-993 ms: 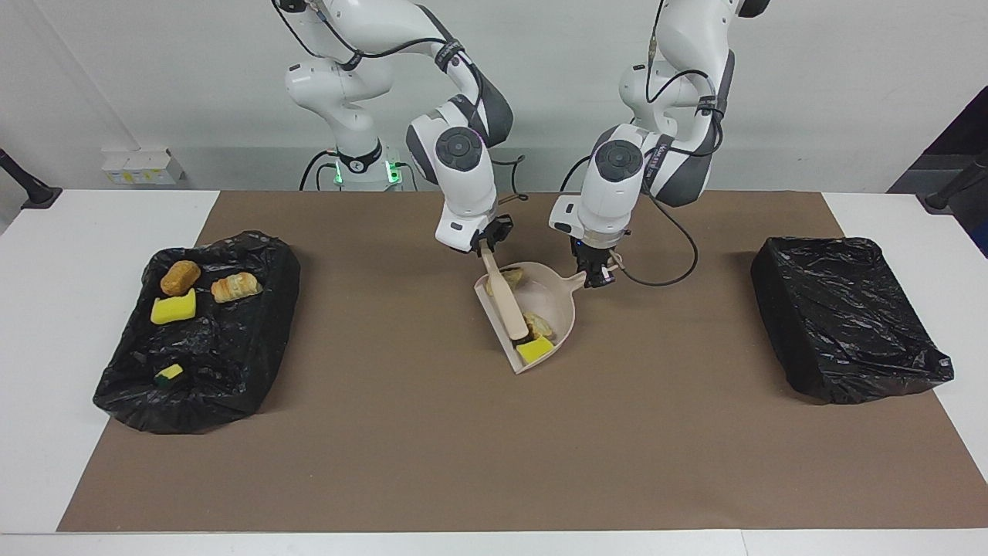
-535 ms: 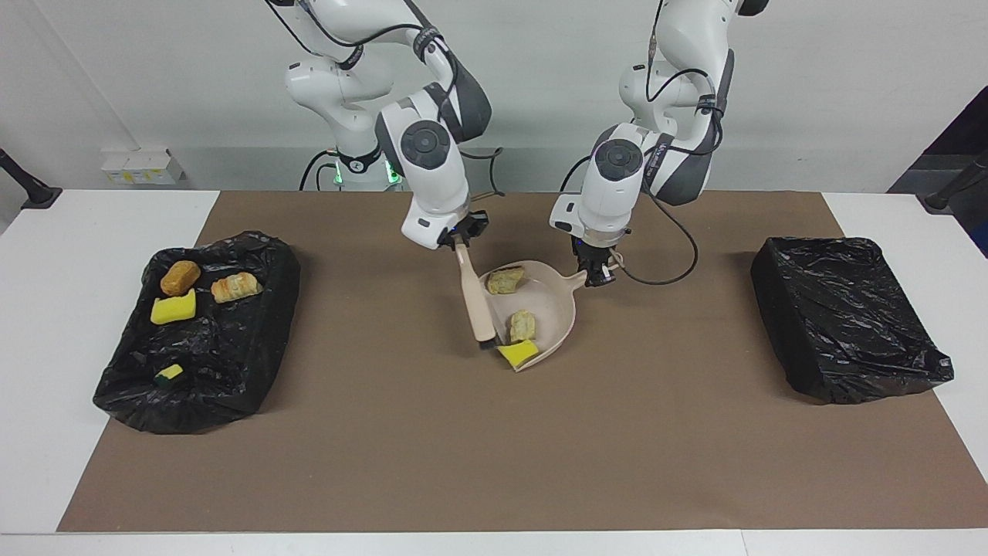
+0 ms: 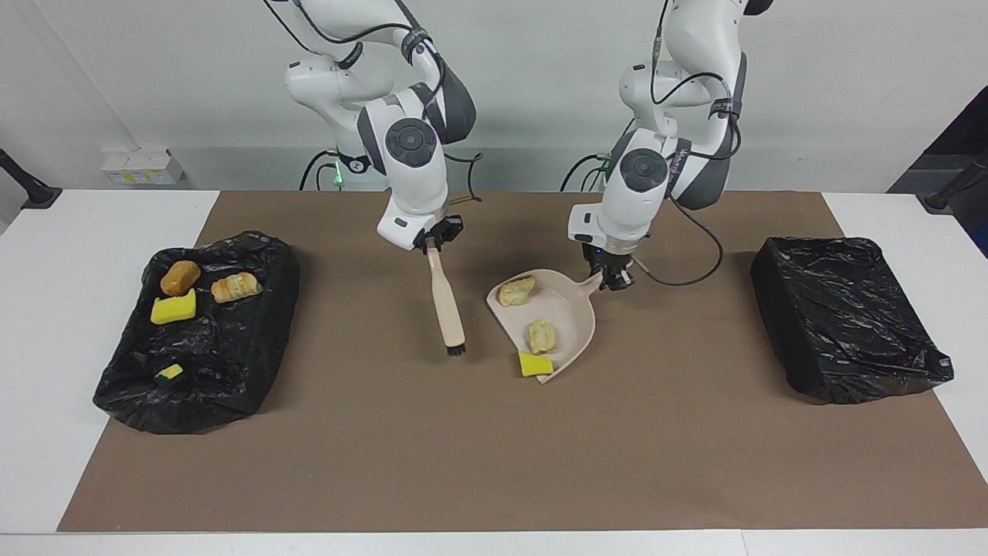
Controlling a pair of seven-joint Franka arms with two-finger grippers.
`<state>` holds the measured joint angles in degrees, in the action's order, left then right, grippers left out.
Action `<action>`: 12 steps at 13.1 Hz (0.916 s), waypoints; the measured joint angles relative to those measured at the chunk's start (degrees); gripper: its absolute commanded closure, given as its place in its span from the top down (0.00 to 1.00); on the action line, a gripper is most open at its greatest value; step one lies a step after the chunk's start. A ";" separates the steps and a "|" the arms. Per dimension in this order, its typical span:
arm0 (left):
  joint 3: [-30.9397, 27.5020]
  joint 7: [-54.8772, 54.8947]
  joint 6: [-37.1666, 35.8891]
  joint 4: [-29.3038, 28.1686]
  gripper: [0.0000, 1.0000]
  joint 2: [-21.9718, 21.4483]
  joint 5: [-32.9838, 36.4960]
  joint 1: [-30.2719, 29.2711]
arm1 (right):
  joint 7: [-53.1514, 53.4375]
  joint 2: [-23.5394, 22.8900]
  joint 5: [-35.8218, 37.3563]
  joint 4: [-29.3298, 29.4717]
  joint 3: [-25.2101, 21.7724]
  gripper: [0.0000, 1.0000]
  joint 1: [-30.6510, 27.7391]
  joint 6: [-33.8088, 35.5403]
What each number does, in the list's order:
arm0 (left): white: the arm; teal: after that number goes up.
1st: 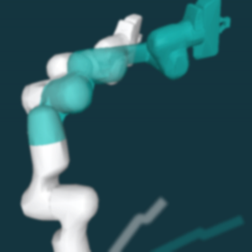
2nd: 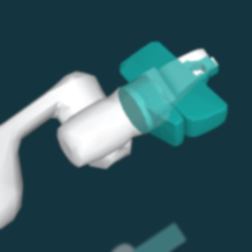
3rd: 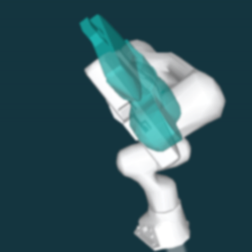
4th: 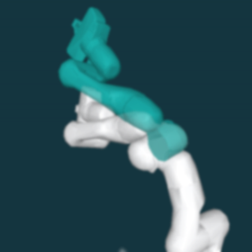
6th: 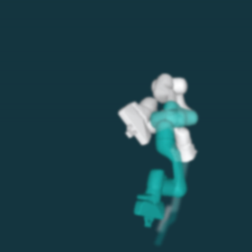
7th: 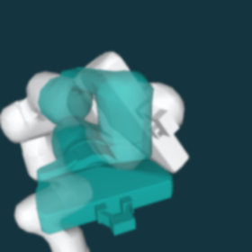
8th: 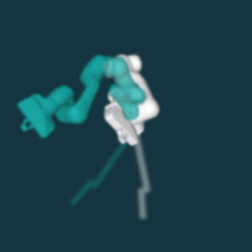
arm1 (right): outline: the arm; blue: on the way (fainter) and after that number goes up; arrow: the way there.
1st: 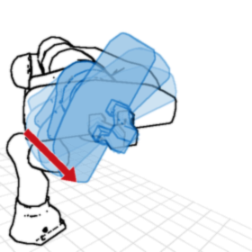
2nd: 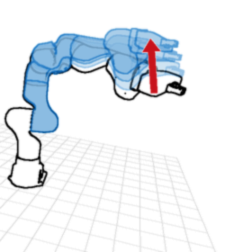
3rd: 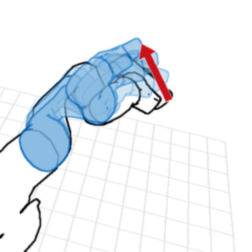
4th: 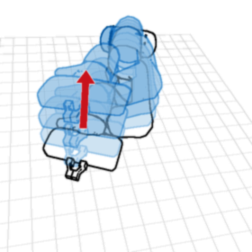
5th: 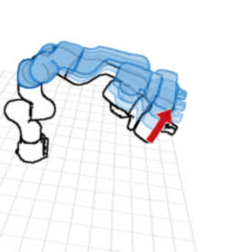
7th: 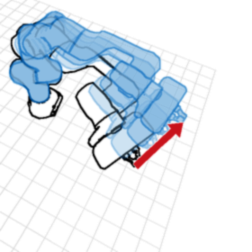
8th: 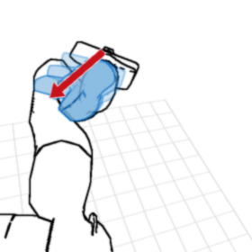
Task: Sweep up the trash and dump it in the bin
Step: 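Carry the loaded dustpan to the bin with the left gripper, then tip the dustpan into the bin while the right gripper sets down the brush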
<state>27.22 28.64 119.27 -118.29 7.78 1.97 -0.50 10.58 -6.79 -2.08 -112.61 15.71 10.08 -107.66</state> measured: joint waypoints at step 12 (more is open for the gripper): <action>-19.43 -3.54 4.18 1.28 0.00 -12.06 -6.38 -0.42 | 13.78 1.10 0.29 -5.98 0.72 0.00 9.09 -5.35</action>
<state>7.79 25.10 123.44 -117.02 -4.29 -4.41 -0.92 24.36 -5.69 -1.79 -118.59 16.44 19.17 -113.01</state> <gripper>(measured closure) 0.687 0.744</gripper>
